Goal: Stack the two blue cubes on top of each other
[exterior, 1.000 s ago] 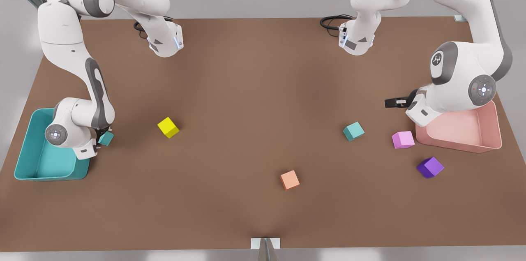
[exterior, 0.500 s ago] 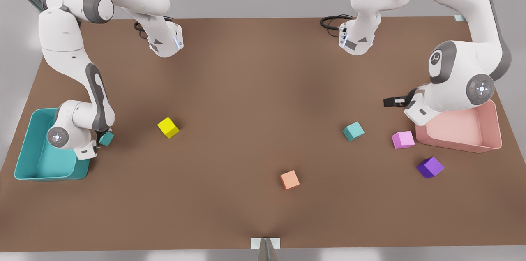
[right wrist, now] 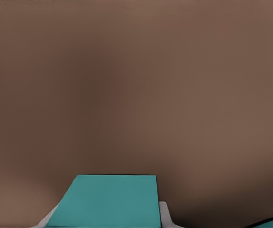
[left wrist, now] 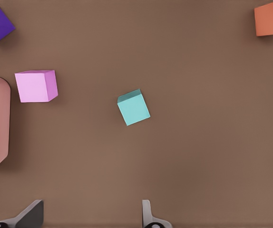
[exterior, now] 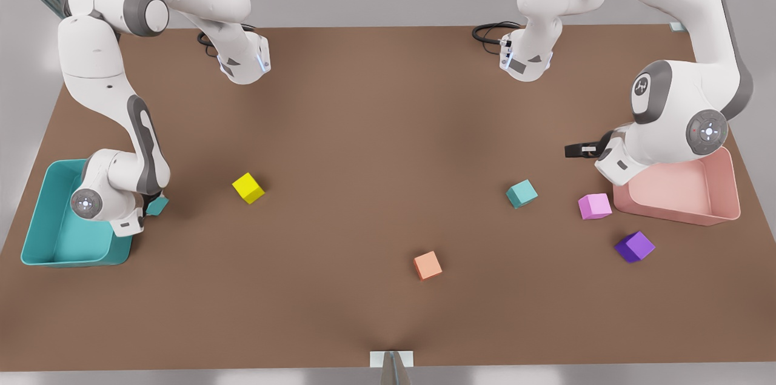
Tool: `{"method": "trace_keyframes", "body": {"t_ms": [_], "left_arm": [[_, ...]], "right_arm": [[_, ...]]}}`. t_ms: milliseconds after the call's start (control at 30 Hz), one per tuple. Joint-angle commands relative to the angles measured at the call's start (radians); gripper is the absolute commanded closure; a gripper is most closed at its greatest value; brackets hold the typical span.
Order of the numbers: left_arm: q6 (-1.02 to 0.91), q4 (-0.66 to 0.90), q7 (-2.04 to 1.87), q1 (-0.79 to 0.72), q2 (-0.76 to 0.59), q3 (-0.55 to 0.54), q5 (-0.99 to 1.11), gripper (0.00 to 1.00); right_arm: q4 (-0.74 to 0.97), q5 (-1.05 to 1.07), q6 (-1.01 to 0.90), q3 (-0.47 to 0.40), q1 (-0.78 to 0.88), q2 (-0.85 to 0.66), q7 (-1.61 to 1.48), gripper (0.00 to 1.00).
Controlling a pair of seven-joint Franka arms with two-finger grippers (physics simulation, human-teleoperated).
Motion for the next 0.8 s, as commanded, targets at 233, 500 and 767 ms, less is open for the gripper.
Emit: {"method": "trace_keyframes", "body": {"t_ms": [233,500,767], "left_arm": [[0.0,0.0,0.0,0.0,0.001,-0.001,0.002,0.0],[-0.002,0.008,-0.005,-0.026,0.024,-0.002,0.004,0.0],[0.337,-0.226,-0.154,-0.183,0.09,0.185,0.012,0.0]], "right_arm": [[0.038,0.077,-0.151,0.008,0.136,-0.034,0.169,0.36],[0.345,0.357,-0.353,0.008,0.587,-0.027,0.895,0.35],[0.719,0.417,-0.359,0.011,0.91,0.173,1.679,0.35]]}}
